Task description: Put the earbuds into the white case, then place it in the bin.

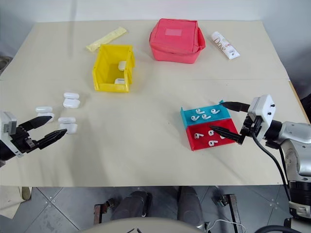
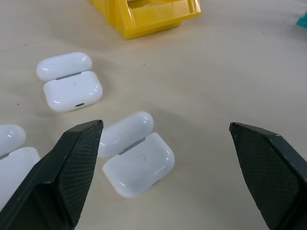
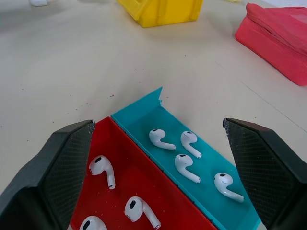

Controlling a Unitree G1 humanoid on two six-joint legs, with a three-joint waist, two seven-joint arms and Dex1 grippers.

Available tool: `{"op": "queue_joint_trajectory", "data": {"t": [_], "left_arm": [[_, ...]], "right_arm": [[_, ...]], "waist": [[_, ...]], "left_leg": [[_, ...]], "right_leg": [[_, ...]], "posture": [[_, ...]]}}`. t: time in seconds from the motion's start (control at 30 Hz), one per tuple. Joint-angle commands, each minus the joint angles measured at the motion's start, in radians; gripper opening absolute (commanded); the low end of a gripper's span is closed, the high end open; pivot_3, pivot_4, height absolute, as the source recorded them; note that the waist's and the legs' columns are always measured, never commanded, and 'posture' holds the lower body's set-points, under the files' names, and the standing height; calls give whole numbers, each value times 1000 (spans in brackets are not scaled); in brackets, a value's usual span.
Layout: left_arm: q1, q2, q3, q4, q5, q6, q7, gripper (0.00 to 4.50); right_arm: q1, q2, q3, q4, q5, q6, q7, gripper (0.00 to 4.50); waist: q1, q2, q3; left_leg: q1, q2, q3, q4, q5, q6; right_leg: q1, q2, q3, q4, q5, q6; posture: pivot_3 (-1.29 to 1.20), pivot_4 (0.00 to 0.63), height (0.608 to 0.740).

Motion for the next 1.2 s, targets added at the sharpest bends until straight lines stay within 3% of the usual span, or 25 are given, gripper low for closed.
{"op": "queue_joint_trajectory", "data": {"t": [0.03,0.2,0.43,0.63,0.8,1.03,1.2], "left_arm": [[-14,-10,23,-23,-7,-53,8,4484],[13,11,37,-55,16,8,89,4484],[242,10,238,-196,-74,109,45,4484],[498,-80,393,-309,-103,128,18,4484],[666,-163,460,-301,-103,106,-17,4484],[706,-233,468,-400,-127,115,42,4484],[624,-210,405,-590,-161,270,246,4484]], "right_arm": [[-17,-8,-21,-30,17,-1,-2,4500],[-30,-3,-5,-24,18,0,10,4500],[-142,15,57,71,-2,-16,52,4500],[-252,31,117,168,-15,-29,127,4500],[-323,39,152,236,-30,-41,190,4500],[-425,71,195,329,-57,-64,245,4500],[-477,103,215,361,-69,-77,272,4500]], "waist": [[0,0,0],[-1,0,0],[-11,0,0],[-3,0,1],[-3,0,2],[1,-2,4],[0,-3,5]], "left_leg": [[0,0,0,0,0,0],[0,0,0,0,0,0],[2,4,9,0,-4,1],[2,4,13,0,-5,4],[1,4,15,1,-7,7],[1,4,15,2,-12,8],[1,4,15,2,-9,3]], "right_leg": [[0,0,0,0,0,0],[0,1,0,0,0,0],[-1,1,9,-1,0,-1],[-1,2,12,-6,2,-4],[-1,2,13,-8,1,-7],[0,2,13,-8,-1,-11],[0,3,13,-8,1,-7]], "posture": [[0,150,740],[0,150,740],[0,150,740],[0,150,740],[0,150,740],[0,150,740],[0,150,740]]}}
